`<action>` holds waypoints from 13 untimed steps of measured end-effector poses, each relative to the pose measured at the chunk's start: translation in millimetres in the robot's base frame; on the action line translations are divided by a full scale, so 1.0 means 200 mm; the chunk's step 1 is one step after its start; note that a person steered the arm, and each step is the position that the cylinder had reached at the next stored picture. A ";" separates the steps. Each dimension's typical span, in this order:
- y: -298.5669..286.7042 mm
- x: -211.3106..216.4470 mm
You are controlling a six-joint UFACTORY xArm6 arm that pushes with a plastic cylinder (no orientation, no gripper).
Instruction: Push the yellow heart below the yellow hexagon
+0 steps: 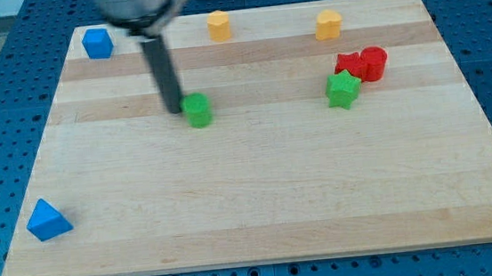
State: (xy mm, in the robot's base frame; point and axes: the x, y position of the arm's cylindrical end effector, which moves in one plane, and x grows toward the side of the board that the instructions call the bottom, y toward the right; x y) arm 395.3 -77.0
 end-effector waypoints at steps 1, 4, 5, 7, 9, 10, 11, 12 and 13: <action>0.07 0.02; 0.60 0.22; 0.84 0.18; 0.47 0.26; 0.20 -0.02; 0.64 -0.20; 1.00 -0.51; 1.39 -0.62; 0.93 -0.75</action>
State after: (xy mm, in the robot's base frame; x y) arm 244.6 108.4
